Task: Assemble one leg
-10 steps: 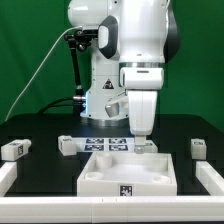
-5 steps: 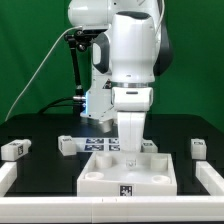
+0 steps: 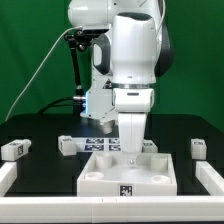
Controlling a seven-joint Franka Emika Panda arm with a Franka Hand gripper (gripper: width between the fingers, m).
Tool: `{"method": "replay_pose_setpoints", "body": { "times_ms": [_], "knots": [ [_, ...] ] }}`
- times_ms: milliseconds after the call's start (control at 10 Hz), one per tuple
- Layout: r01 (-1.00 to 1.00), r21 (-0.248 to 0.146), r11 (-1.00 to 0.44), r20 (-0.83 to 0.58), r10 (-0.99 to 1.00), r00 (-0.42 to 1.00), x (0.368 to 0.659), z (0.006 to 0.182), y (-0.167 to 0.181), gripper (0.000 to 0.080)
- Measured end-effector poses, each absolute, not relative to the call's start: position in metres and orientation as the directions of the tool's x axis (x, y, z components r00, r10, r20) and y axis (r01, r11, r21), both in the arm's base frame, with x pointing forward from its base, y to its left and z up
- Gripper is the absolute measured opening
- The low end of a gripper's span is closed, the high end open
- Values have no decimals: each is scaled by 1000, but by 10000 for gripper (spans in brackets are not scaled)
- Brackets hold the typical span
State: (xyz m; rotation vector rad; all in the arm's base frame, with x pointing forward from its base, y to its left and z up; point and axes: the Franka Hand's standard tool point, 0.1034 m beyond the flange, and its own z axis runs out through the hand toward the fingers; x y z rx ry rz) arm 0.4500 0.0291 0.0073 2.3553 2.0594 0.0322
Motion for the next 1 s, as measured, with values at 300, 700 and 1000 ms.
{"method": "replay_pose_setpoints", "body": {
  "times_ms": [300,700,1000],
  "knots": [
    [991,23,-134,7,991,134,450,7,29,52],
    [991,23,-134,7,991,134,450,7,29,52],
    [1000,27,-16,1,1000,16,459,7,20,52]
  ]
}}
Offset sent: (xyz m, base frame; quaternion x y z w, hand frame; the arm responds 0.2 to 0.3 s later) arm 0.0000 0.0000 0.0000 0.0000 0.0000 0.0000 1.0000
